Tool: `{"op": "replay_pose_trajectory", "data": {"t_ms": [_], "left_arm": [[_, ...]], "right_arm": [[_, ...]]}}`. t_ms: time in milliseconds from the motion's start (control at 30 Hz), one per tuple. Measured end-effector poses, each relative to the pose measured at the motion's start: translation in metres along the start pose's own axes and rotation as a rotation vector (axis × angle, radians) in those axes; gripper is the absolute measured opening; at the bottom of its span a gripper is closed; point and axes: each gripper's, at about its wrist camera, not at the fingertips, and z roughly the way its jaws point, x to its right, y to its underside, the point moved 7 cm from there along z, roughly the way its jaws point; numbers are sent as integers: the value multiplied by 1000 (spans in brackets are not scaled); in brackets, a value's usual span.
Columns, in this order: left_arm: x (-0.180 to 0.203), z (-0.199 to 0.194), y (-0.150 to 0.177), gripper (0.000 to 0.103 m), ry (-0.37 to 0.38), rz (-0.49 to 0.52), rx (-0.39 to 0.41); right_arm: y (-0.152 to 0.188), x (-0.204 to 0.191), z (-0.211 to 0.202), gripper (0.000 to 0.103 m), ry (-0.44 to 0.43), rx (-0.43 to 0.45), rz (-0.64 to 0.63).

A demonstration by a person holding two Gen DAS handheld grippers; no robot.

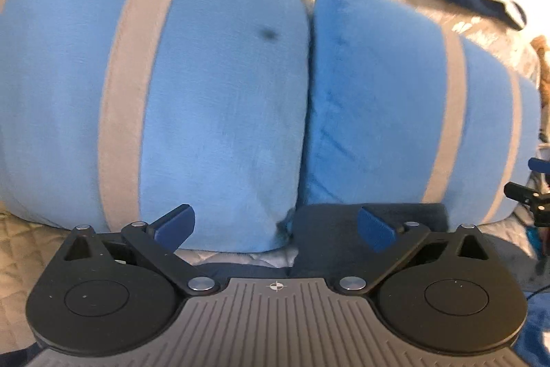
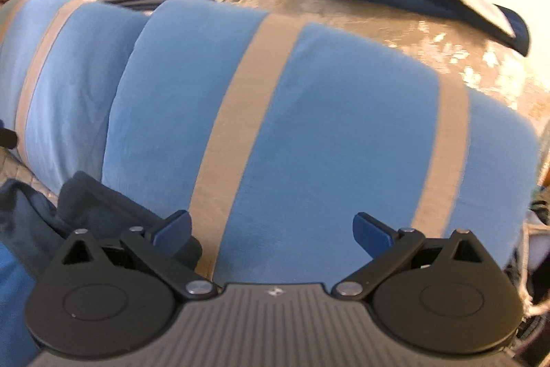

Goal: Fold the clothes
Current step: 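Open both grippers and pull back from the fleece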

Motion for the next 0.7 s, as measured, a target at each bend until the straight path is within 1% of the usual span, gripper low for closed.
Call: {"op": "replay_pose_trajectory", "data": {"t_ms": [100, 167, 300, 367, 433, 500, 567, 667, 700], "left_arm": [[-4, -34, -22, 103, -5, -1, 18], [-3, -46, -29, 103, -11, -6, 29], [-8, -79, -41, 103, -44, -14, 66], [-19, -93, -40, 103, -60, -55, 76], [-32, -108, -34, 103, -61, -121, 76], [-44, -125, -27, 103, -62, -182, 76], [-57, -147, -15, 103, -72, -239, 87], [-78, -181, 7, 103, -115, -306, 122], [-82, -191, 14, 103, -126, -321, 130]], "right_arm": [[-11, 6, -27, 103, 23, -6, -2], [-18, 3, -43, 103, 19, -5, 2], [-30, -13, -72, 103, -44, -11, -12], [-28, -28, -82, 103, -83, -25, -29], [-22, -48, -94, 103, -135, -49, -41], [-8, -72, -106, 103, -201, -69, -55], [11, -100, -115, 103, -285, -104, -69], [46, -144, -124, 103, -431, -156, -97], [57, -156, -125, 103, -454, -165, -108]]}}
